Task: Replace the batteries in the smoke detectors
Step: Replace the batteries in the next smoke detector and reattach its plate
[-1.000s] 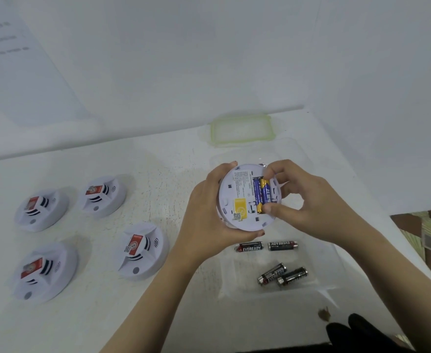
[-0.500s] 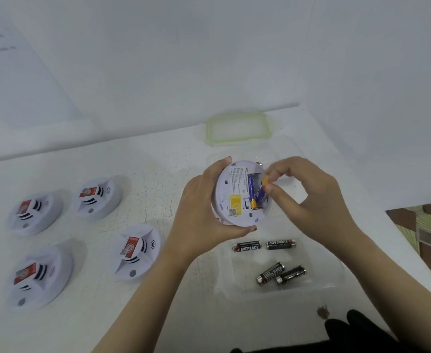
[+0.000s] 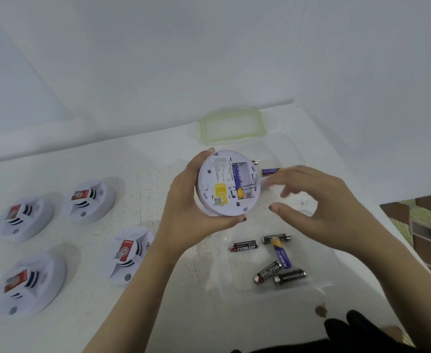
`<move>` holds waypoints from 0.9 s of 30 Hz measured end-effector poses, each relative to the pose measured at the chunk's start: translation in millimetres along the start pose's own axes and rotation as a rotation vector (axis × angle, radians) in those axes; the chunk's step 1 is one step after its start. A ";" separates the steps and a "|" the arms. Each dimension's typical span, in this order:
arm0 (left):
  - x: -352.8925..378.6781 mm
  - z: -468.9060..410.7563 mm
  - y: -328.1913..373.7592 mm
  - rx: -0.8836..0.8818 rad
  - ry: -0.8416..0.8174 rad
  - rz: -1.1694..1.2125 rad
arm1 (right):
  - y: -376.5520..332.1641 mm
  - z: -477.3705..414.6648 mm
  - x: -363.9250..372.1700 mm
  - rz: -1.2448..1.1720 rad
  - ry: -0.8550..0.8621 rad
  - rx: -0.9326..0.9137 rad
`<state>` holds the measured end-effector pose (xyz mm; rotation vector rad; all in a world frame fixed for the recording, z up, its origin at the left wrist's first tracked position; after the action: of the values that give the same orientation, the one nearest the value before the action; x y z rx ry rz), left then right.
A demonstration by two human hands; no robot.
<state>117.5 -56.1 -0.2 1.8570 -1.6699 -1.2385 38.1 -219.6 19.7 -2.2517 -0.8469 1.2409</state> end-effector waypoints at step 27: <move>2.7 -4.2 12.7 -0.005 -0.086 -0.016 | -31.6 -21.1 31.5 0.253 0.049 -0.396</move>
<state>112.7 -62.9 10.6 1.8420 -1.6974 -1.3452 59.6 -176.7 31.4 -2.7653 -0.8718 1.2000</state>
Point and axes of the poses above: each hand's wrist, its own z-axis away from the middle knuckle, its own x-axis out of the palm, y = z × x, the point moved 9 cm from there along -z, towards the middle knuckle, and after that the axes turned 13 degrees about y, right-handed, at the moved point
